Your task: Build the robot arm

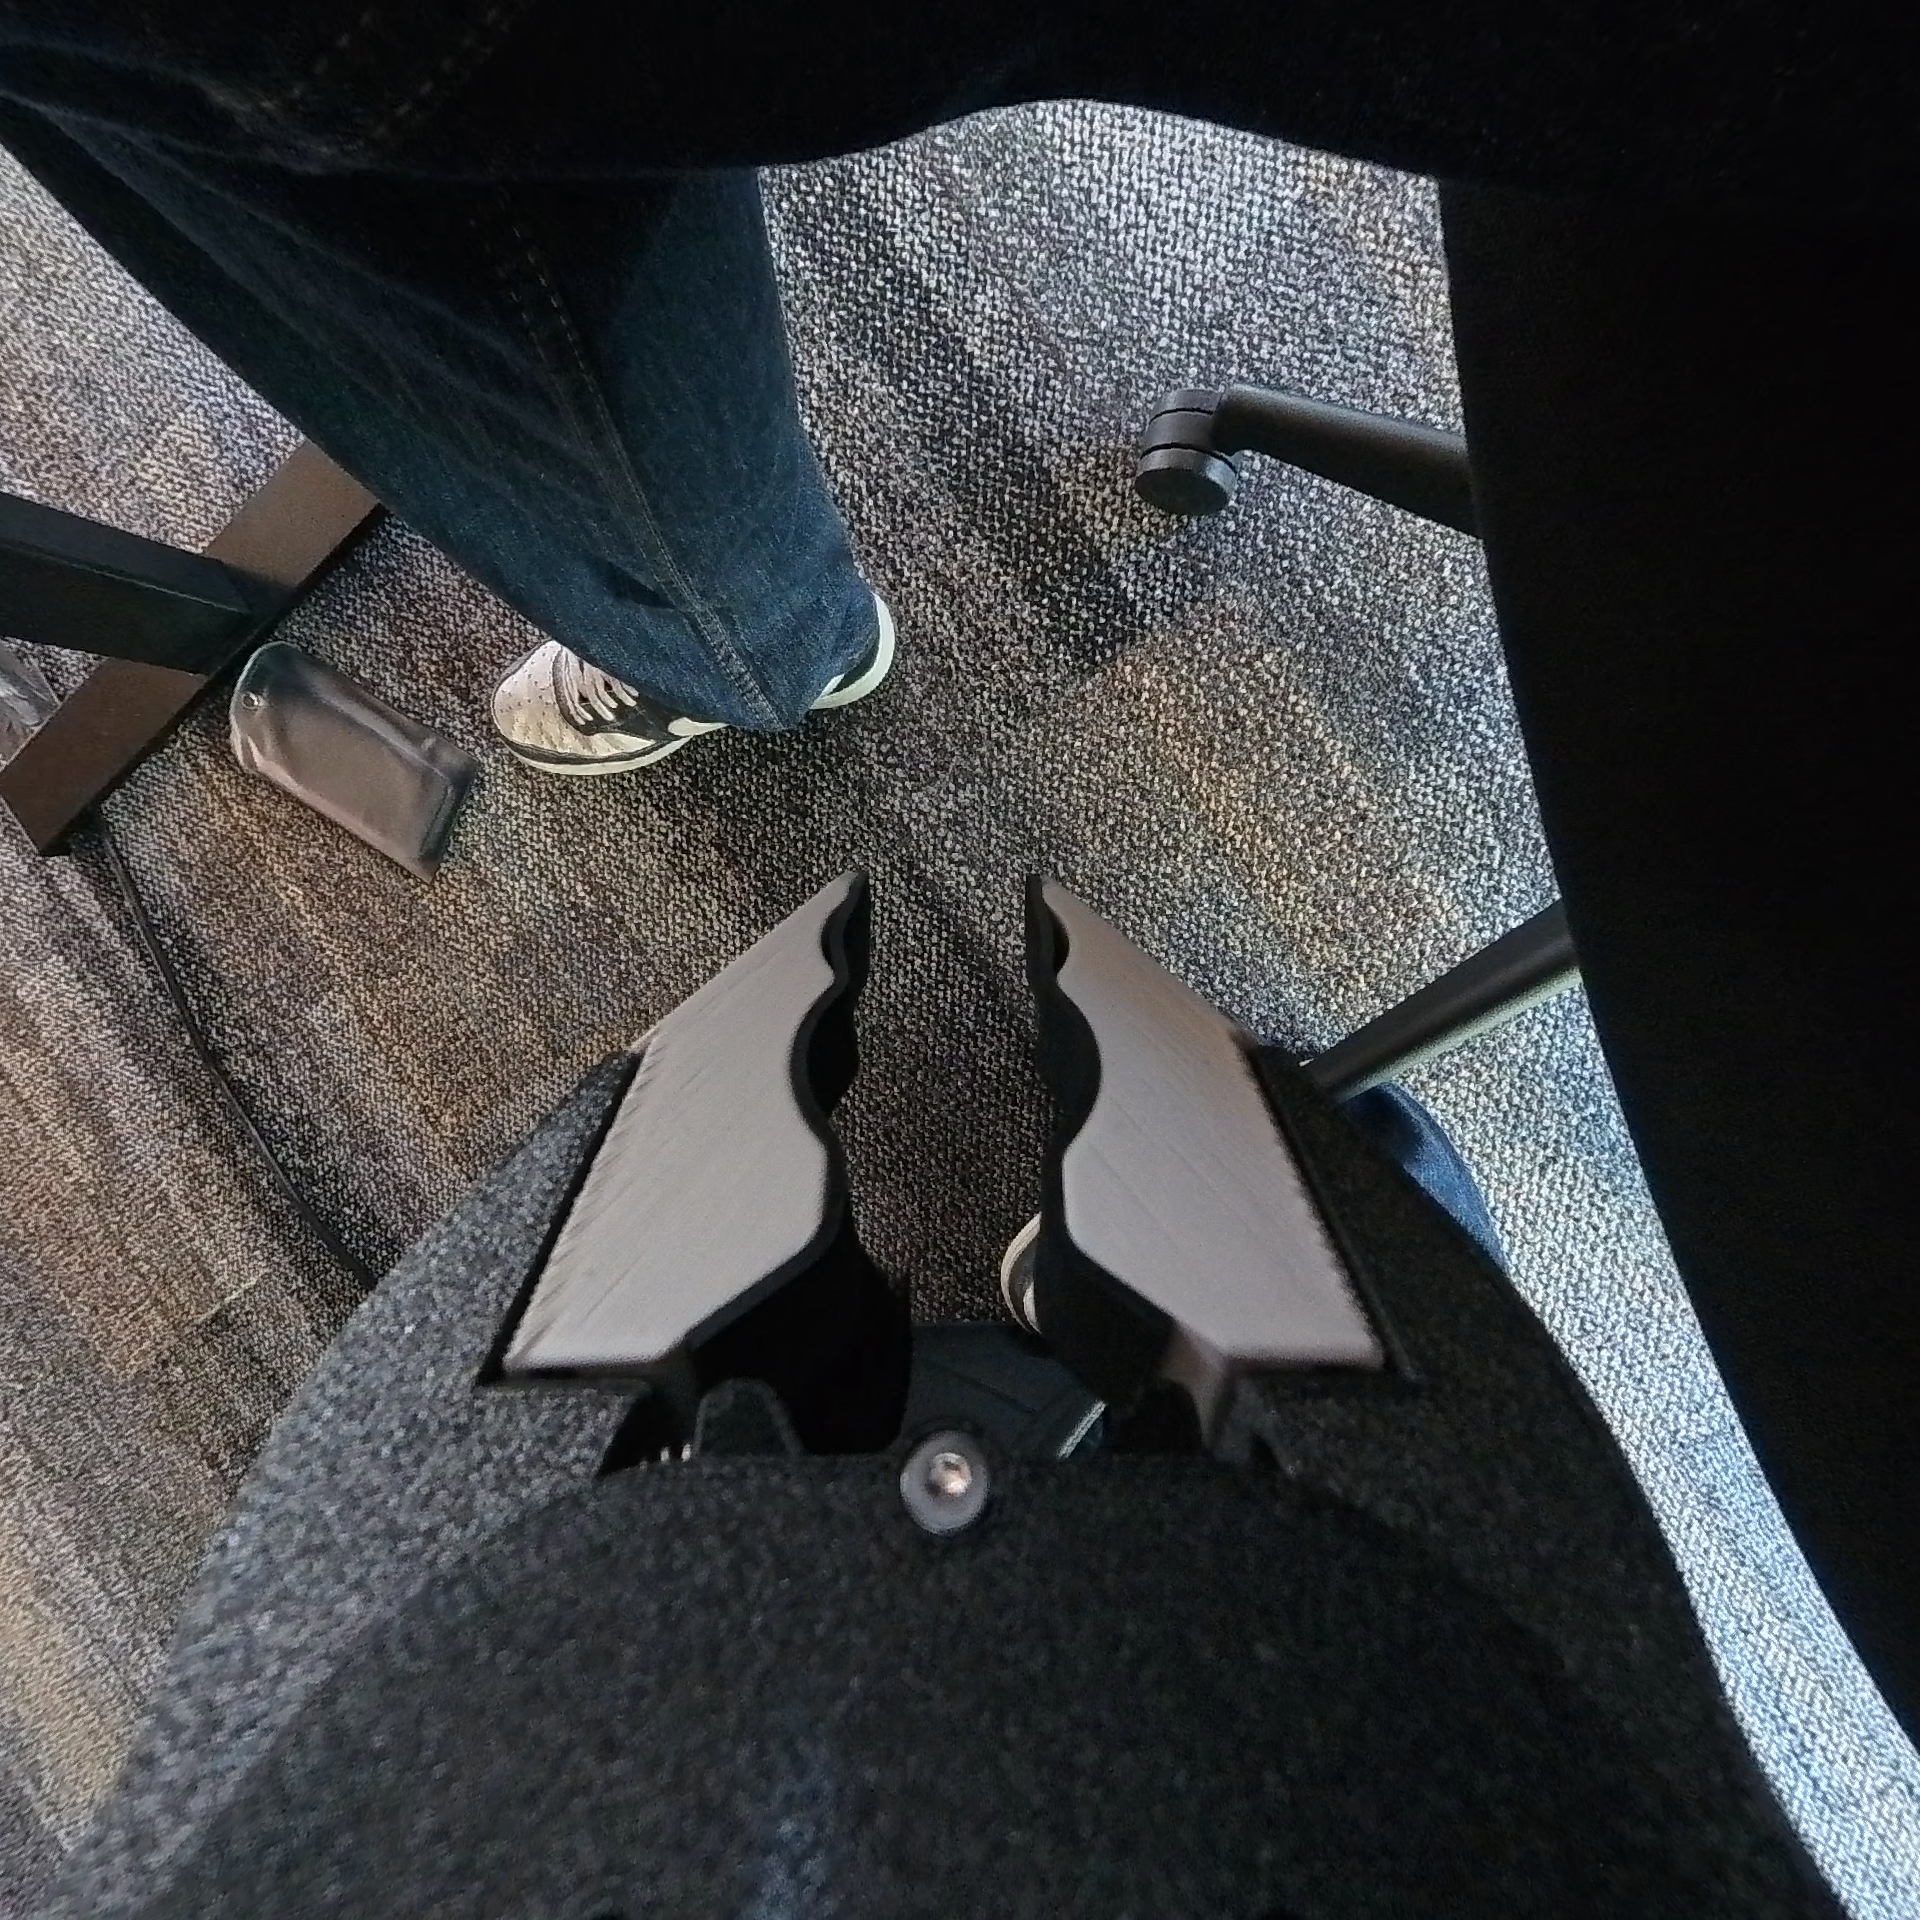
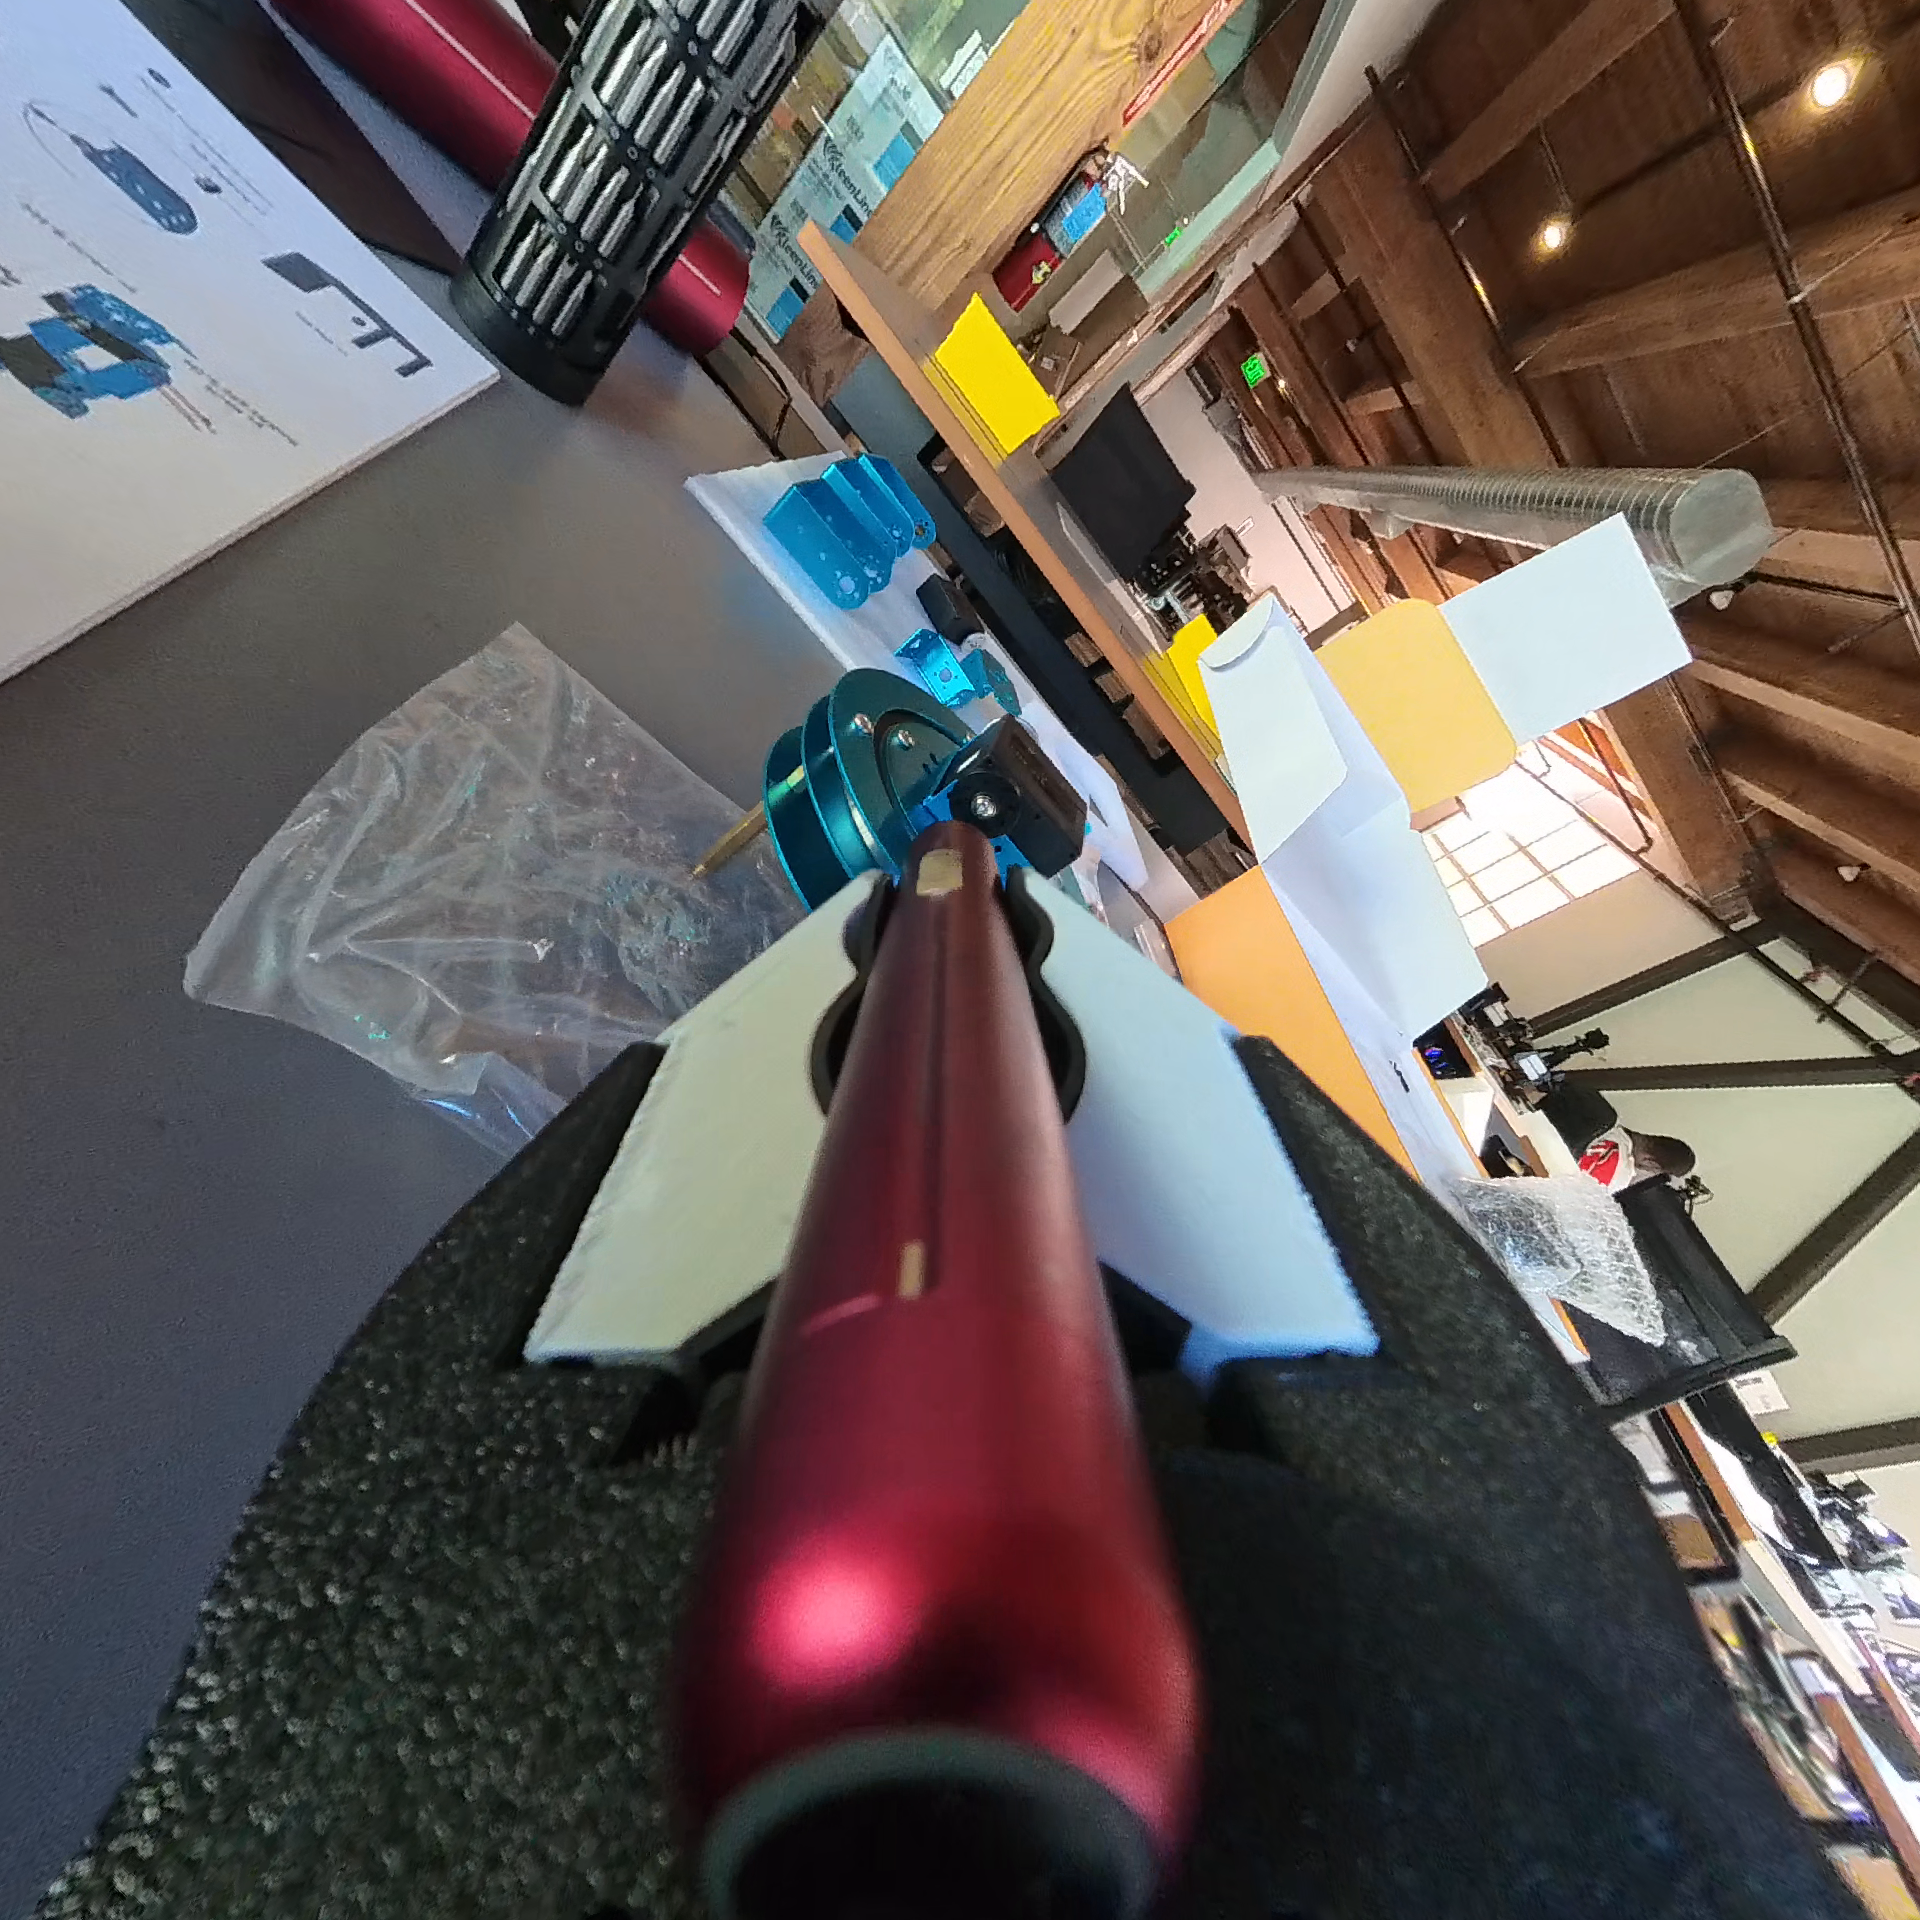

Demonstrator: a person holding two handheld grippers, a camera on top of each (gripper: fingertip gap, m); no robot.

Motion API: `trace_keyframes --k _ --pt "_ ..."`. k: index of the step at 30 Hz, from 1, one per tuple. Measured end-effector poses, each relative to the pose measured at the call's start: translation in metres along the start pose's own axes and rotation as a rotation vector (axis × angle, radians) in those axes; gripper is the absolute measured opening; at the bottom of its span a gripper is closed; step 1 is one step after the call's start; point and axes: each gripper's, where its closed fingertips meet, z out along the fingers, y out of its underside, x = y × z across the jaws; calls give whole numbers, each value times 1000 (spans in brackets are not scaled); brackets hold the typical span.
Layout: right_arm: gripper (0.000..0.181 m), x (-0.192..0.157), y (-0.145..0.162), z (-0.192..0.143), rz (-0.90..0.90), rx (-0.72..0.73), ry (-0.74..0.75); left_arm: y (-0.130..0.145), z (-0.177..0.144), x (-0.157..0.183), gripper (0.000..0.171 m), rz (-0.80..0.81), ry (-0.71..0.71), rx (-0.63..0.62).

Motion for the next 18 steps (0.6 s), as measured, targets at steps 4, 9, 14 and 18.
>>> trace_keyframes --k 4,9,14,18 --pt "19 -2 -2 2 -15 3 15 0 0 0 28 2 0 0" --pt "19 -8 -4 5 -43 0 26 0 0 0 28 1 -2 0" --pt "20 -8 -5 6 -107 -8 87 -1 -1 -1 28 2 -4 2" --pt "20 -9 -4 7 -171 -30 148 0 -1 -1 27 2 -6 1"
